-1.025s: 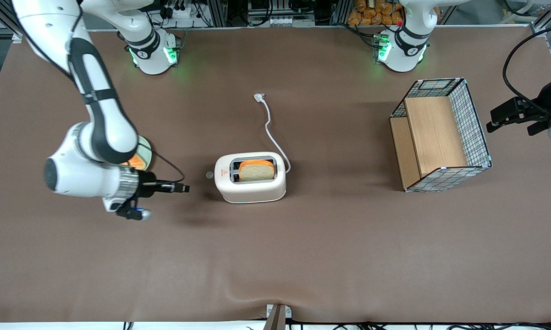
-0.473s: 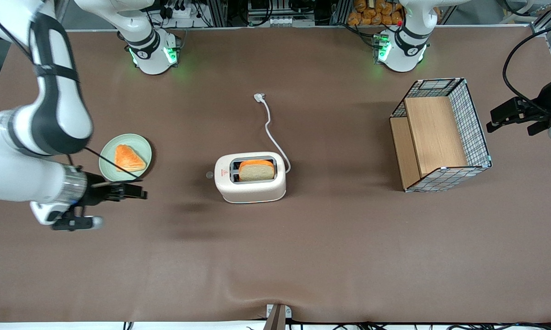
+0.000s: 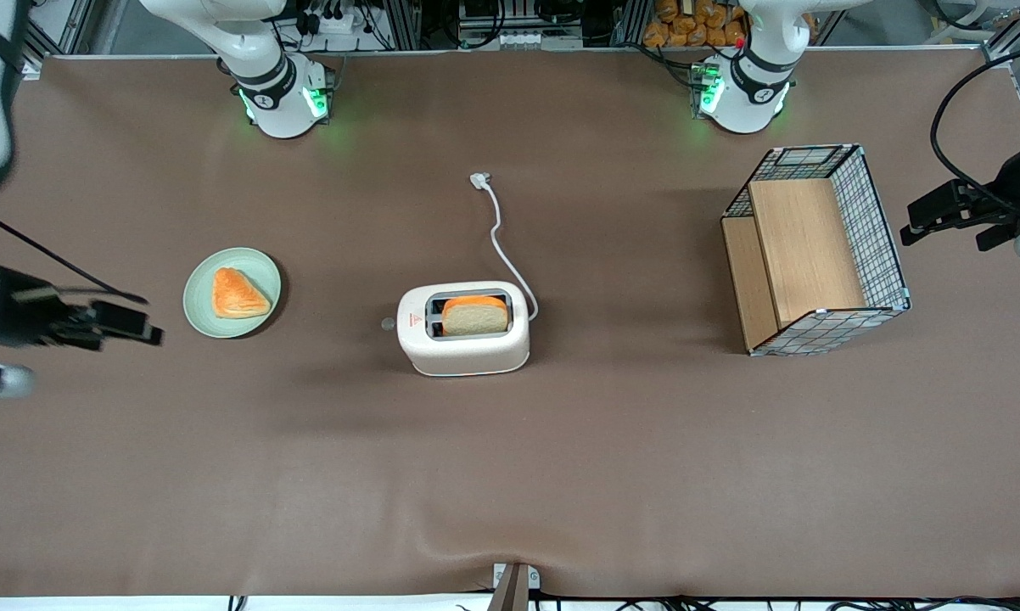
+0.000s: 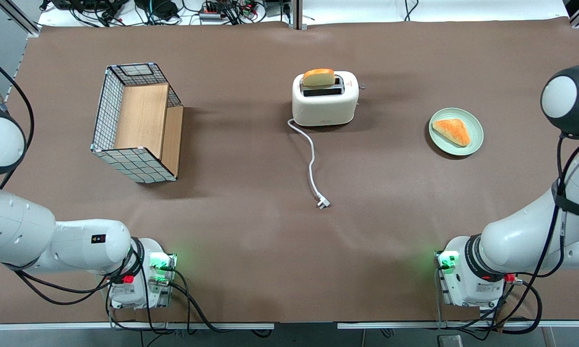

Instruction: Press toaster button with right arm

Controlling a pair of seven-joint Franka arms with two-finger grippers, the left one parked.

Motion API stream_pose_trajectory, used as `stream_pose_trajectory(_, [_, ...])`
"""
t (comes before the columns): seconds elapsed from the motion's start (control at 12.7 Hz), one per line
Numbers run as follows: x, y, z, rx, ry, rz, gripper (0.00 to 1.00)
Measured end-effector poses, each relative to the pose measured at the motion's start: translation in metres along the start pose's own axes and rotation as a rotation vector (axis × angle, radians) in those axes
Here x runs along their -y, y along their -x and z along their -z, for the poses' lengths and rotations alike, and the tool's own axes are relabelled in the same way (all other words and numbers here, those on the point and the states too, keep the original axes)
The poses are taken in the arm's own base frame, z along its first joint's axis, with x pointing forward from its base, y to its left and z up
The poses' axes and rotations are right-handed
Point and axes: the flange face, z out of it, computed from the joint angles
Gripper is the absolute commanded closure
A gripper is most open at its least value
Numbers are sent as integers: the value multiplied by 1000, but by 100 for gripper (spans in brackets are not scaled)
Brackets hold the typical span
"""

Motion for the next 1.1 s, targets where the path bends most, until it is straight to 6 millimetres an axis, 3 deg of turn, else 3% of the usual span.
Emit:
stream_pose_trajectory(0.24, [15, 39, 50, 15, 103, 15, 0])
stream_pose_trajectory(0.47, [32, 74, 85, 23, 149, -141, 0])
stream_pose_trajectory(0.63, [31, 78, 85, 30, 166, -173, 0])
stream_pose_trajectory(0.87, [18, 78, 67, 70, 173, -132, 0])
stream_pose_trajectory(1.1, [11, 92, 60, 54, 172, -82, 0])
